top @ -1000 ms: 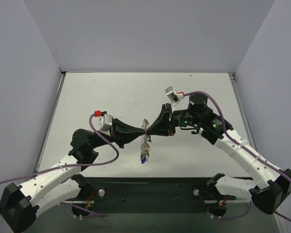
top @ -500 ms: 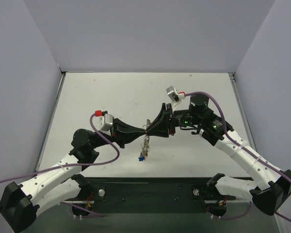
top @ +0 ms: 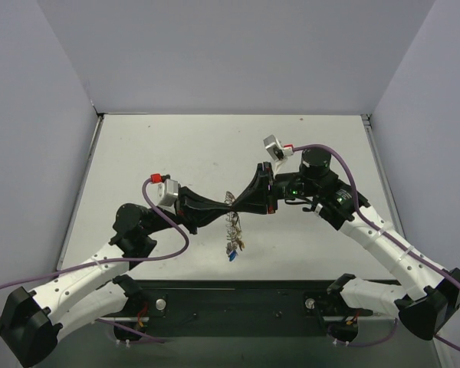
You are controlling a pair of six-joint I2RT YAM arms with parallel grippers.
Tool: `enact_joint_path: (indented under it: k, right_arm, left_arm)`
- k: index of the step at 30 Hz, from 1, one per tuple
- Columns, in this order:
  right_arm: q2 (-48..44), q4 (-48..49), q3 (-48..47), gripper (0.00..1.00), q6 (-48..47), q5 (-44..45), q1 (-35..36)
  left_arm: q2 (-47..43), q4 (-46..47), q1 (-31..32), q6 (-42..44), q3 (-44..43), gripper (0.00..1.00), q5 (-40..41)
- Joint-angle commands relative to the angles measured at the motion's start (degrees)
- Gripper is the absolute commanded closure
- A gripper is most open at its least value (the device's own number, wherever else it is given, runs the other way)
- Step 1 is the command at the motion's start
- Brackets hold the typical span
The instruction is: Put the keys on the keyring
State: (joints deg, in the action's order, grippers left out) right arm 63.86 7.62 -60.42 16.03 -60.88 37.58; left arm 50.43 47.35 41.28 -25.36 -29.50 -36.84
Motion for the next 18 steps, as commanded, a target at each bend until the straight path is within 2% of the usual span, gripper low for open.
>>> enact_joint_path:
  k: [1,2,4,5,7,8,11,13,16,17,18]
  right_arm:
    - [0.1,2.5,-1.1,1.0,-0.7,-2.0,0.5]
    - [0.2,1.6,-1.9,1.0,-1.3,-2.1,0.5]
    - [0.6,-0.9,-2.7,1.0,-3.1,-2.2,0.4]
    - [0.7,-1.6,-2.9,1.0,-3.6,-2.5,0.3]
    - [1.0,-3.3,-3.6,1.0,-4.9,-2.6,0.1]
    - [1.1,-3.6,-3.7,1.0,-5.1,-2.7,0.0]
    - [1.4,-5.1,-4.1,1.0,-6.1,-2.9,-0.4]
    - [1.6,-5.9,-4.6,1.0,-6.9,-3.1,-0.6]
    - [2.1,-7.4,-5.6,1.0,-8.0,-3.0,-0.8]
    - [2.1,-7.4,-5.9,1.0,-8.9,-2.9,-0.9]
    - [2.2,-9.4,-6.1,1.0,-9.4,-2.9,-1.0]
  left_arm:
    - [-1.3,0.3,0.4,1.7,-3.9,1.0,1.4]
    - [-2.0,-3.0,0.5,2.5,-4.4,0.96,1.7]
    - [-2.6,-6.7,0.5,4.7,-6.4,0.81,2.3]
    - [-3.2,-10.6,0.4,5.6,-7.2,0.64,2.4]
    - [-3.9,-13.5,0.4,7.7,-8.9,0.52,1.5]
    - [-4.5,-15.8,0.3,8.4,-9.4,0.42,0.9]
    - [-5.4,-22.6,0.2,11.4,-12.2,0.34,0.1]
    - [-5.4,-27.7,0.2,14.7,-14.6,0.33,0.2]
    - [-3.5,-42.4,-0.1,20.9,-22.2,0.33,1.1]
    - [-1.4,-51.7,-0.2,22.4,-27.6,0.33,1.1]
    - [-0.3,-55.8,-0.5,25.1,-30.1,0.33,0.6]
